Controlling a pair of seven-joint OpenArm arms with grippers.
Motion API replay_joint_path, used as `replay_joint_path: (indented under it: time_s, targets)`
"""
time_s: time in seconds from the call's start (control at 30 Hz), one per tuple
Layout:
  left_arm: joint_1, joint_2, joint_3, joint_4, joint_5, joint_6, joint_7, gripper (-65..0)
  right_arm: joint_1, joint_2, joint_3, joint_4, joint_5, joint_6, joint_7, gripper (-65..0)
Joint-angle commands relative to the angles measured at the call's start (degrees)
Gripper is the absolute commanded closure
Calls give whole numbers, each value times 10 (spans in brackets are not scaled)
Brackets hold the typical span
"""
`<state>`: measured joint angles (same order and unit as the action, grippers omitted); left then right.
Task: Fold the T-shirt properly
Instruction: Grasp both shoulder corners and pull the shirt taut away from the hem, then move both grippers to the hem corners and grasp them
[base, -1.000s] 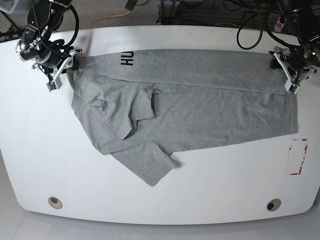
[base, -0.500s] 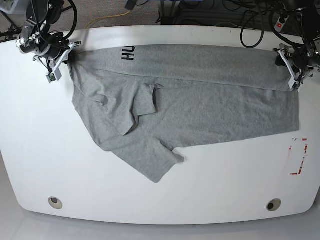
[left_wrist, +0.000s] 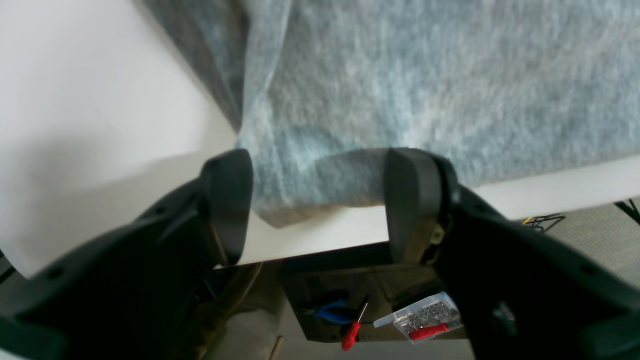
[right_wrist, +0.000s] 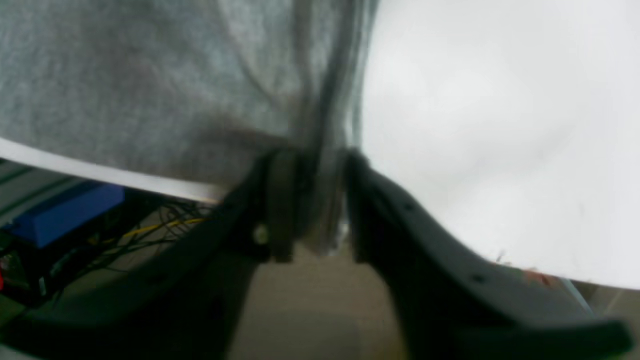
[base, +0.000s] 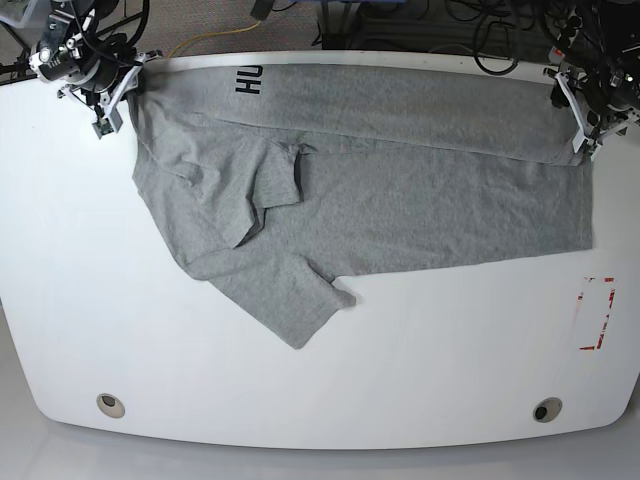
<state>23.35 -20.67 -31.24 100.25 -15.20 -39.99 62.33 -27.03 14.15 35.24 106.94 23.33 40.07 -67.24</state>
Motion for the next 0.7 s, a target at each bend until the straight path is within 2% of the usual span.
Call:
replay_joint_path:
  time_s: [0.0, 0.07, 0.13, 0.37, 0.67]
  targets:
    - [-1, -10, -6, 11, -15, 0, -2, -383, -4, 10, 5, 13, 10, -1, 8, -331]
    - [-1, -13, -7, 14, -49, 0, -2, -383, -5, 10, 6, 31, 10, -1, 8, -438]
    - [-1, -14, -14, 27, -78, 0, -2, -385, -5, 9, 6, 48, 10, -1, 8, -480]
    - [-23, -11, -77, 79, -162, 0, 35, -388, 55, 5, 5, 62, 10, -1, 8, -458]
    - [-103, -9, -84, 78, -154, 0, 36, -386, 202, 8, 0, -17, 6, -1, 7, -458]
